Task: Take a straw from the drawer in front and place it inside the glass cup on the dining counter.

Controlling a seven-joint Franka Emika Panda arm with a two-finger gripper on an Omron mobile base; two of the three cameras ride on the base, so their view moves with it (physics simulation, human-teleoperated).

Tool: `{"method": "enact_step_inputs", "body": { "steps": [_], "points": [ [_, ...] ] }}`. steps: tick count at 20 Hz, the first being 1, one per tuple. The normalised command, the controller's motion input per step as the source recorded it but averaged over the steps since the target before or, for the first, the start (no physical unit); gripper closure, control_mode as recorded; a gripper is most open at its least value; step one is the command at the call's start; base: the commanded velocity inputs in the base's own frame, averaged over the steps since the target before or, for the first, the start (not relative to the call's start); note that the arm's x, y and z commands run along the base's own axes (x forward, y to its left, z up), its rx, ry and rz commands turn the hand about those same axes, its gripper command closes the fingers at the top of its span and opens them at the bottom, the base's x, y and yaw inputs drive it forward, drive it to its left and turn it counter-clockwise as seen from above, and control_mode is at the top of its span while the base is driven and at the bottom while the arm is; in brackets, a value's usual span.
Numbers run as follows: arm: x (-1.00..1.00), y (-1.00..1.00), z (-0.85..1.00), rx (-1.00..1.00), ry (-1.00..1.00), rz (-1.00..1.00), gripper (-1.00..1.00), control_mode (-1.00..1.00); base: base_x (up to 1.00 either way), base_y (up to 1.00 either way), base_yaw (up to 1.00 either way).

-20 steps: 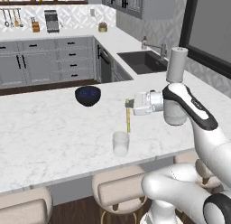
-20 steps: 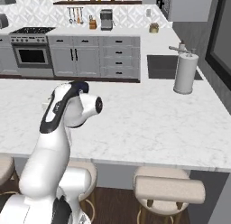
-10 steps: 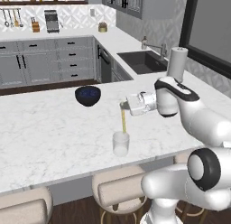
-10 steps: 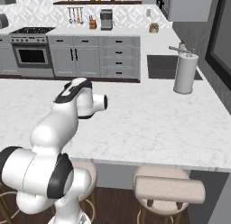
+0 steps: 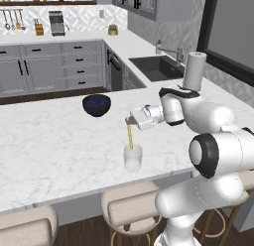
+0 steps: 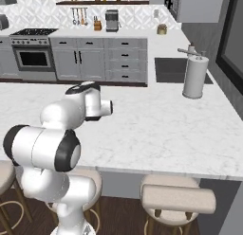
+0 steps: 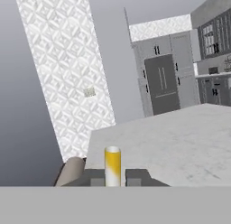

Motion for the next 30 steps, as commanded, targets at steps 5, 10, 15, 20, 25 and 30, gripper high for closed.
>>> {"method": "enact_step_inputs", "body": {
  "steps": [5,10,15,20,25,30],
  "points": [
    [0.28,0.02,-0.34,0.00,0.00,0.10,1.00,-1.00,0.00,0.00,0.00],
    [0.32,0.03,-0.31,0.00,0.00,0.10,1.00,-1.00,0.00,0.00,0.00],
    [0.03,0.04,-0.17,0.00,0.00,0.10,1.00,-1.00,0.00,0.00,0.00],
    [-0.63,0.00,0.00,0.02,0.00,0.11,1.00,-1.00,0.00,0.00,0.00],
    [-0.65,0.00,-0.02,0.01,0.00,0.09,1.00,-1.00,0.00,0.00,0.00],
    [-0.17,0.00,-0.16,0.00,0.00,0.08,1.00,-1.00,0.00,0.00,0.00]
  ]
}}
